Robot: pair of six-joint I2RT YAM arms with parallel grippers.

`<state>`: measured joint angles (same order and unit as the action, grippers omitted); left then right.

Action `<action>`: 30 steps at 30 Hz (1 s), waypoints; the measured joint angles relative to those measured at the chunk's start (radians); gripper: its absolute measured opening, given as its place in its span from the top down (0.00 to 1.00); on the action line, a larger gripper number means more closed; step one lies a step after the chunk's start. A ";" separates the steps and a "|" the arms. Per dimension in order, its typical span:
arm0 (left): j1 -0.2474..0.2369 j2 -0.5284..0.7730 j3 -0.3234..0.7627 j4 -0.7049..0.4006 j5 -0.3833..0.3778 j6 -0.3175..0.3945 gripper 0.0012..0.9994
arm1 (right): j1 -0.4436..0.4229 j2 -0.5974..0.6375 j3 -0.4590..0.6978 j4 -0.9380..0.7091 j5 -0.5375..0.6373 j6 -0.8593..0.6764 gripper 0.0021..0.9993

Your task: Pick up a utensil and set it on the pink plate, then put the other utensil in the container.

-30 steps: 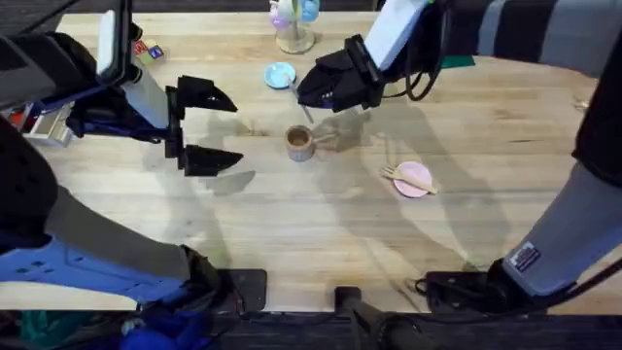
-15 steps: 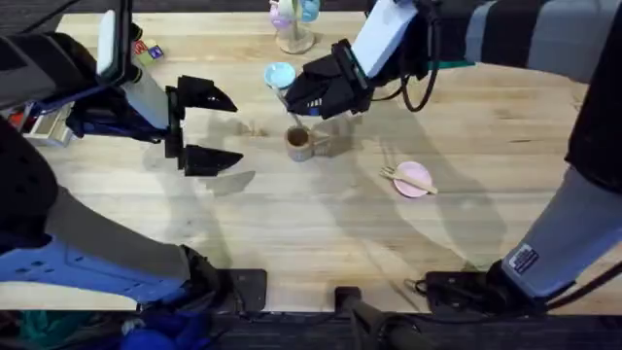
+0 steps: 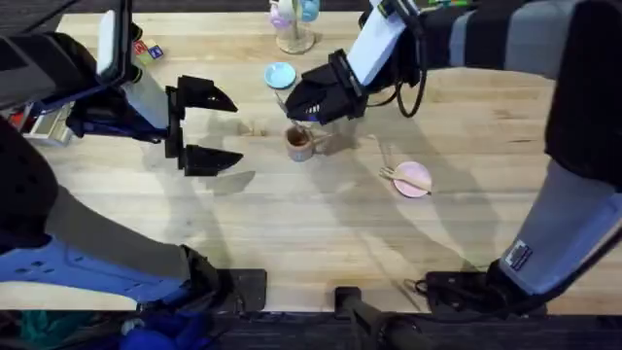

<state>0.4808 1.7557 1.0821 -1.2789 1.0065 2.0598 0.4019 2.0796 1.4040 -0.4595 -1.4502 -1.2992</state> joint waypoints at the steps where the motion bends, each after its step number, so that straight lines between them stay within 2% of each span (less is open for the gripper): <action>1: 0.000 0.000 0.000 0.000 0.000 0.000 0.01 | 0.000 0.011 0.000 0.000 0.000 -0.004 0.97; 17: 0.000 0.000 0.000 0.000 0.000 0.000 0.01 | -0.001 0.089 0.000 0.013 0.000 -0.045 0.97; 30: 0.000 0.000 0.000 0.000 0.000 0.000 0.01 | -0.022 0.094 -0.001 0.016 0.002 -0.063 0.97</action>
<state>0.4808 1.7557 1.0821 -1.2789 1.0065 2.0598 0.3803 2.1731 1.4027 -0.4431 -1.4479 -1.3626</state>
